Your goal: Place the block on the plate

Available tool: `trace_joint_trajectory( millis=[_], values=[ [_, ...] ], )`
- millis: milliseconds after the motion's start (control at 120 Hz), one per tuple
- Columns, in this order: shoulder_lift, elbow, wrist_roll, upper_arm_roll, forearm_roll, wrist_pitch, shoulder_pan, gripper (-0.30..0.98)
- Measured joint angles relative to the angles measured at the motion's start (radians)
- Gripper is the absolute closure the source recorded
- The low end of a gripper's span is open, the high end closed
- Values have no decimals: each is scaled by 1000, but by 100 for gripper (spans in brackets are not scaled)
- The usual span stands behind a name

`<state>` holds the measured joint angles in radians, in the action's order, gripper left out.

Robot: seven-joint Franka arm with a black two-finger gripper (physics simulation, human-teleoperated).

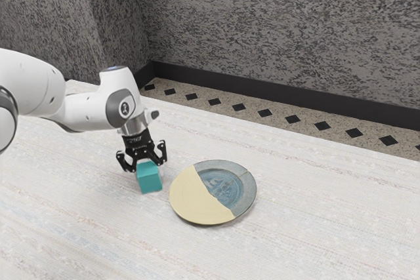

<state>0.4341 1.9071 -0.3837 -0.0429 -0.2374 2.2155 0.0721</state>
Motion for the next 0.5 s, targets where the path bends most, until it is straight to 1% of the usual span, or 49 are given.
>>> trace_joint_trajectory(
  millis=[308, 500],
  values=[
    [-85, 21, 13, 1, 0, -7, -2, 30],
    [-119, 40, 17, 1, -26, -11, -67, 29]
  ],
)
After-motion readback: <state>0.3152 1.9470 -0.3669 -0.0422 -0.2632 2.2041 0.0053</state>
